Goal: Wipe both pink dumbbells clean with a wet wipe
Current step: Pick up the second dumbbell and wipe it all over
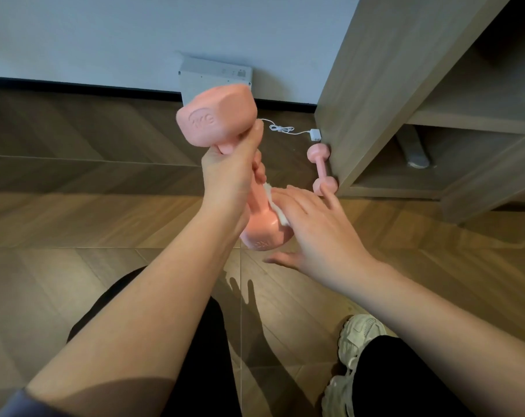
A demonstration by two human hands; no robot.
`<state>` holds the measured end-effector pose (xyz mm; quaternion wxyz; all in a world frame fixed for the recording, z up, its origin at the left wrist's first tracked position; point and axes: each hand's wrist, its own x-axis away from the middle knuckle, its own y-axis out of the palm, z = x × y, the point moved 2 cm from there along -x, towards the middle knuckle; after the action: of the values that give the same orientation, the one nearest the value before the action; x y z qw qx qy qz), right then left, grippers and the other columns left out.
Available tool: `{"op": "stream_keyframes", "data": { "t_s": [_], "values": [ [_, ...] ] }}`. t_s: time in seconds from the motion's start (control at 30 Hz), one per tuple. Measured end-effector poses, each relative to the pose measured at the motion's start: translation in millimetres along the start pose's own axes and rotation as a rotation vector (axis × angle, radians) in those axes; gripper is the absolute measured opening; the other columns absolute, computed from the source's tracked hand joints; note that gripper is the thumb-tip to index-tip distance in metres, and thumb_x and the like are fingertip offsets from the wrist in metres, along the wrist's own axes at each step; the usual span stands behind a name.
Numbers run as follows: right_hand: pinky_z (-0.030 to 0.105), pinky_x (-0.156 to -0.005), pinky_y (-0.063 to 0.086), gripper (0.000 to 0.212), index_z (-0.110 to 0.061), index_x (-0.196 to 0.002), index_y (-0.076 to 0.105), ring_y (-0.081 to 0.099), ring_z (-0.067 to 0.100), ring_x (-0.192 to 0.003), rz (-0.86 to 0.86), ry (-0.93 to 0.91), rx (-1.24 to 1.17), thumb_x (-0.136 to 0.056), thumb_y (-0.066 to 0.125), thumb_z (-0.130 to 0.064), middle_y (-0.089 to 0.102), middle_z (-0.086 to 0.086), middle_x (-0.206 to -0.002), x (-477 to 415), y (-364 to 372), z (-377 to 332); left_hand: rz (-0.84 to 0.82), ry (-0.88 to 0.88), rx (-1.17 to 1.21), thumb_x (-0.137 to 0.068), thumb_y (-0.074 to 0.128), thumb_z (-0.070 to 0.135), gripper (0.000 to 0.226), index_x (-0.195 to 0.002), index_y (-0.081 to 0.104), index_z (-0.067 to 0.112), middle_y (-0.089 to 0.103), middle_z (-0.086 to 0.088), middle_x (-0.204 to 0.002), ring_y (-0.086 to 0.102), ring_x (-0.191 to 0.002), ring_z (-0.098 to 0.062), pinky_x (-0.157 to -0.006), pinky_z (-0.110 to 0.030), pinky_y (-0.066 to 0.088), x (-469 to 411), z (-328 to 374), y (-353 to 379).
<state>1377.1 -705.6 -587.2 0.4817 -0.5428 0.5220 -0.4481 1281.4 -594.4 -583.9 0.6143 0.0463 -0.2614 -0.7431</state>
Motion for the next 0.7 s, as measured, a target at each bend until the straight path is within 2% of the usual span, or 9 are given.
{"op": "stream_keyframes", "data": {
  "t_s": [0.07,0.17,0.23,0.3,0.33,0.4,0.5,0.63,0.7],
  "values": [
    [0.045,-0.110,0.031,0.070,-0.027,-0.128,0.052,0.048,0.008,-0.126,0.014,0.028,-0.111,-0.071,0.073,-0.062,0.057,-0.014,-0.129,-4.7,-4.6,0.7,-0.105,-0.022,0.048,-0.085,0.072,0.019,0.020,-0.072,0.057,0.015,0.048,0.001,-0.054,0.043,-0.047,-0.015,-0.049,-0.027,0.038,-1.8,0.4,1.1],
    [0.039,-0.099,0.042,0.067,-0.028,-0.124,0.058,0.055,0.005,-0.111,-0.001,0.052,-0.440,-0.065,0.084,-0.045,0.061,-0.015,-0.118,-9.5,-16.2,8.0,-0.360,-0.075,0.181,-0.083,0.065,0.020,0.010,-0.084,0.064,0.011,0.061,-0.002,-0.070,0.058,-0.062,-0.015,-0.062,-0.029,0.052,-8.1,8.7,-2.6],
    [0.034,-0.095,0.045,0.070,-0.022,-0.123,0.061,0.056,0.005,-0.109,-0.019,0.033,-0.562,-0.061,0.091,-0.034,0.063,-0.012,-0.116,-10.3,-21.3,12.6,-0.518,-0.113,0.262,-0.085,0.056,0.024,0.016,-0.078,0.064,0.012,0.069,-0.005,-0.082,0.066,-0.075,-0.019,-0.072,-0.034,0.056,-11.0,12.9,-5.0],
    [0.035,-0.092,0.046,0.066,-0.015,-0.117,0.063,0.057,0.008,-0.106,-0.083,-0.016,-0.574,-0.059,0.092,-0.032,0.064,-0.008,-0.112,-11.3,-22.0,8.4,-0.587,-0.144,0.246,-0.087,0.050,0.028,0.029,-0.063,0.058,0.015,0.068,-0.004,-0.074,0.064,-0.064,-0.019,-0.063,-0.032,0.056,-8.1,12.8,-5.7],
    [0.038,-0.093,0.045,0.065,-0.015,-0.115,0.063,0.056,0.010,-0.105,-0.113,-0.036,-0.550,-0.060,0.091,-0.034,0.064,-0.007,-0.110,-11.9,-20.1,6.4,-0.572,-0.157,0.226,-0.088,0.049,0.028,0.032,-0.059,0.053,0.016,0.060,-0.001,-0.060,0.057,-0.051,-0.016,-0.054,-0.027,0.051,-6.7,10.9,-5.8],
    [0.043,-0.105,0.038,0.065,-0.022,-0.117,0.062,0.054,0.010,-0.110,-0.160,-0.037,-0.469,-0.061,0.089,-0.041,0.064,-0.008,-0.112,-14.1,-14.8,4.7,-0.489,-0.155,0.187,-0.092,0.051,0.025,0.035,-0.059,0.042,0.017,0.039,0.004,-0.043,0.036,-0.035,-0.010,-0.040,-0.020,0.037,-6.3,6.0,-8.1],
    [0.042,-0.118,0.018,0.064,-0.029,-0.120,0.059,0.049,0.010,-0.124,-0.103,-0.030,-0.286,-0.064,0.085,-0.044,0.061,-0.011,-0.119,-16.4,-8.9,4.7,-0.387,-0.100,0.112,-0.092,0.057,0.024,0.039,-0.059,0.037,0.018,0.030,0.005,-0.041,0.028,-0.033,-0.010,-0.037,-0.021,0.029,-9.9,4.0,-10.9],
    [0.041,-0.111,0.028,0.040,-0.016,-0.102,0.062,0.059,0.020,-0.100,0.161,-0.065,-0.175,-0.068,0.084,-0.017,0.061,-0.003,-0.100,-12.9,-6.0,-2.0,-0.250,-0.055,0.117,-0.091,0.061,0.022,0.041,-0.056,0.040,0.019,0.031,0.003,-0.043,0.028,-0.035,-0.012,-0.039,-0.023,0.028,-13.9,5.9,-12.8],
    [0.044,-0.114,0.027,0.046,-0.018,-0.112,0.060,0.055,0.018,-0.111,0.138,-0.057,-0.144,-0.072,0.081,-0.019,0.061,-0.005,-0.112,-11.1,-4.0,-3.4,-0.190,-0.055,0.134,-0.092,0.061,0.020,0.043,-0.053,0.041,0.020,0.031,0.003,-0.042,0.028,-0.036,-0.013,-0.040,-0.023,0.028,-15.2,5.2,-14.4]
  ]
}}
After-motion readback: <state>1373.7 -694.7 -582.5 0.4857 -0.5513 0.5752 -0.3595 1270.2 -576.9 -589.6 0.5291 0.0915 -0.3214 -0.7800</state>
